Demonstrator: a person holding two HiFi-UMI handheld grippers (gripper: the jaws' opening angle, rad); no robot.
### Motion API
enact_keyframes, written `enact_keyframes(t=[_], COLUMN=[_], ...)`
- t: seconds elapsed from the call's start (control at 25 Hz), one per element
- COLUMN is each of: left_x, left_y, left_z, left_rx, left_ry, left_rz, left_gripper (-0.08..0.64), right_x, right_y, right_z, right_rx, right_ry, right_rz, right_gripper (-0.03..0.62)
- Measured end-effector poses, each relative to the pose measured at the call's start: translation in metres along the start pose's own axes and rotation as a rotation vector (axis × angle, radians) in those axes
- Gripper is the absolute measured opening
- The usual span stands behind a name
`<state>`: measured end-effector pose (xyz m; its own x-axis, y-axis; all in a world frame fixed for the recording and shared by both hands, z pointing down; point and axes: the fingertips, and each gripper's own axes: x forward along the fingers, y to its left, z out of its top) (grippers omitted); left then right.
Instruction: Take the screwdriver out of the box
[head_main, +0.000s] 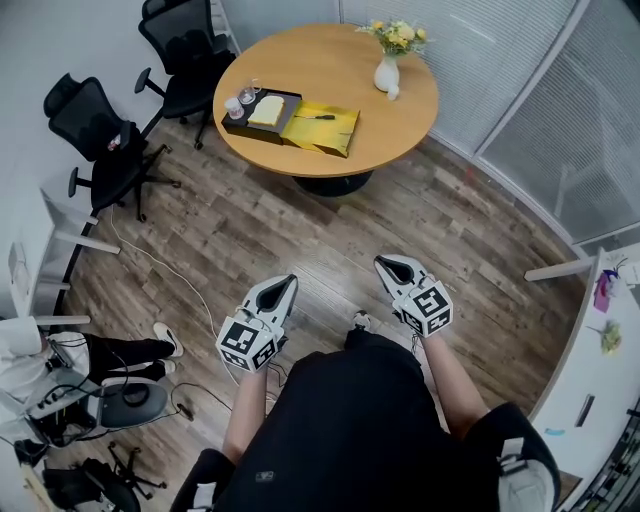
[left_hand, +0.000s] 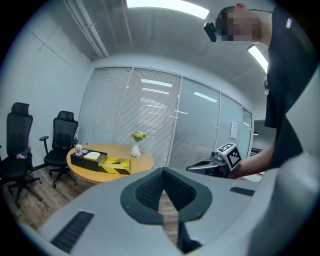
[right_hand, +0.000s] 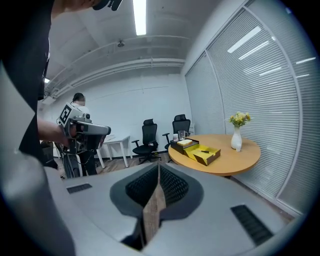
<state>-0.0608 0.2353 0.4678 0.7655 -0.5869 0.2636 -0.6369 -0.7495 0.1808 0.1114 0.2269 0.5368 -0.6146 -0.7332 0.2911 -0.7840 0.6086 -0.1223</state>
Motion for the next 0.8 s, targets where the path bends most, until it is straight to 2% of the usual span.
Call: enact_keyframes(t=[0.48, 0.8], left_x=[0.043, 0.054], left_y=[-0.003, 0.005], left_z=[0.010, 0.012], left_rx=[0.001, -0.009], left_ry=[-0.014, -0.013], left_rz=[0.024, 0.029], left_gripper=[0.006, 0.006], right_x=[-0.005, 0.001], right_y=[-0.039, -0.051], right_z=[-0.009, -0.005], right_rx=[0.005, 0.006], right_ry=[0.011, 0.012], right_rz=[0.026, 0.027], right_gripper=[0.008, 0.008])
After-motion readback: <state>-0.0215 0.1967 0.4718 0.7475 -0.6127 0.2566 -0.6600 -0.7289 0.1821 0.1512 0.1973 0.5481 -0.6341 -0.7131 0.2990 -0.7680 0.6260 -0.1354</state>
